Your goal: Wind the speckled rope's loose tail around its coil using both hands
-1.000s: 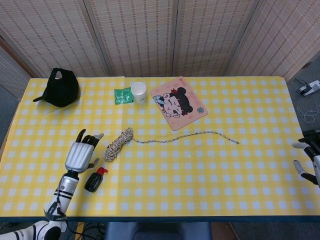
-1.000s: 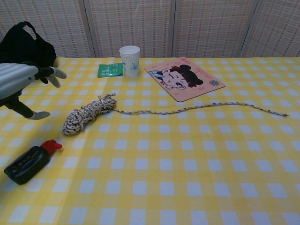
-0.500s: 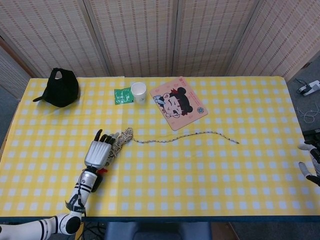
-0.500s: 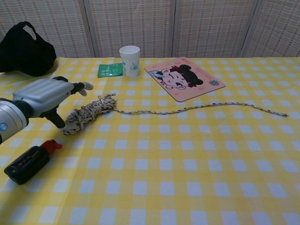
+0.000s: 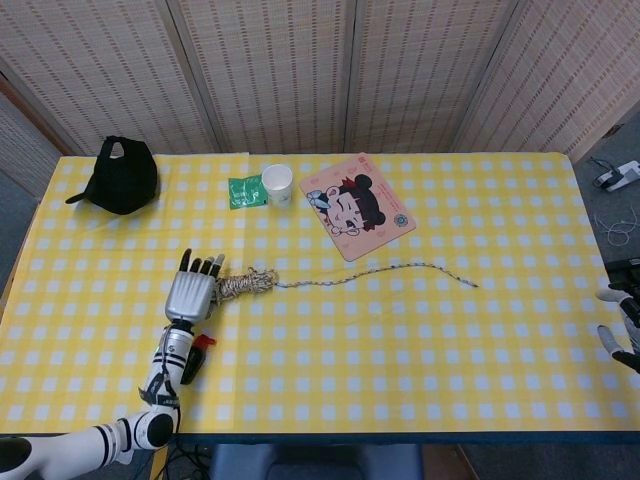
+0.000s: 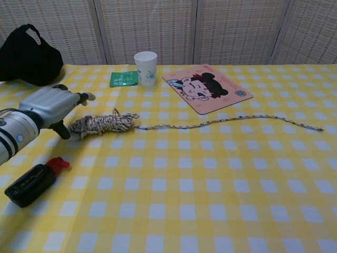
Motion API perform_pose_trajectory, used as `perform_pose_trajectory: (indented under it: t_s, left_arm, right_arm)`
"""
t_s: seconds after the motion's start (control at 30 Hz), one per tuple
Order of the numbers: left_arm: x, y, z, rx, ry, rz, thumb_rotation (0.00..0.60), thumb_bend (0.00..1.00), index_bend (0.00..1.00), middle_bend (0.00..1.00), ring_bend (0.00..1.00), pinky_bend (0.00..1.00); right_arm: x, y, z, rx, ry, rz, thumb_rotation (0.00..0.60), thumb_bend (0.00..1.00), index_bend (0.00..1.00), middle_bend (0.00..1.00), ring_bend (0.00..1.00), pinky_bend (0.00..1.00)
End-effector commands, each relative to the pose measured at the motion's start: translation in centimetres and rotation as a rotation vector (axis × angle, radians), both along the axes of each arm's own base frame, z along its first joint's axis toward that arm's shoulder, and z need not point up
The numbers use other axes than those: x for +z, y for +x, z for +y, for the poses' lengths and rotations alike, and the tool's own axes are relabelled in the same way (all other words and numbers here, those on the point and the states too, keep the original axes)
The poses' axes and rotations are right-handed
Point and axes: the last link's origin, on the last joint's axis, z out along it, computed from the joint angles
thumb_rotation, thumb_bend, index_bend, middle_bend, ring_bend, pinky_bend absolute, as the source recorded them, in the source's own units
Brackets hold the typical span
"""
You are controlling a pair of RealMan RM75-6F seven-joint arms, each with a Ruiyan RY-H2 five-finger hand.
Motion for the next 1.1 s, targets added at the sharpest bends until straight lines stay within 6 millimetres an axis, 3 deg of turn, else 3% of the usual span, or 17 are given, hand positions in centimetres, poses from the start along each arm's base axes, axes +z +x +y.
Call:
perform_pose_trajectory:
  t_s: [0.03, 0.27, 0.57, 0.73, 0.87, 1.1]
  left_arm:
    - [0.6, -0.3, 0.7, 0.013, 0.027, -0.011, 0.6, 0.26, 0.14, 0.19, 0.19, 0.0]
    - [1.1, -0.4, 0.2, -0.005, -0.026, 0.009, 0.597, 0.26, 0.3, 0.24, 0.2, 0.0]
    - [-0.1, 1.2, 0.2, 0.001, -0.088, 0.028, 0.538, 0.26, 0.35, 0.25, 0.19, 0.0]
    - [-0.7, 1.8, 0.9, 0.018, -0.095, 0.017, 0.488, 0.26, 0.41, 0.26, 0.2, 0.0]
    - [-0.7, 1.8, 1.2, 0.018, -0.083, 0.001, 0.415, 0.26, 0.46, 0.29, 0.21, 0.0]
    - [-0.8, 1.4, 1.5, 0.025, -0.08, -0.002, 0.438, 0.26, 0.49, 0.31, 0.22, 0.0]
  right_arm:
    - [0.0, 0.0, 0.0, 0.0, 0.0, -0.002, 0.6, 0.3, 0.34, 0.29, 0.13, 0.18]
    - [0.0, -0.1, 0.0, 0.001, -0.001, -0.007, 0.6, 0.3, 0.34, 0.29, 0.13, 0.18]
    - [0.3, -0.4, 0.4, -0.007, -0.009, -0.009, 0.6, 0.3, 0.34, 0.29, 0.13, 0.18]
    - [0.4, -0.6, 0.6, -0.014, -0.012, -0.008, 0.6, 0.3, 0.34, 0.29, 0.13, 0.18]
    - [0.4, -0.7, 0.7, -0.018, -0.014, -0.008, 0.6, 0.3, 0.34, 0.29, 0.13, 0.18]
    - [0.4, -0.7, 0.7, -0.019, -0.014, -0.008, 0.6, 0.3, 0.34, 0.29, 0.13, 0.18]
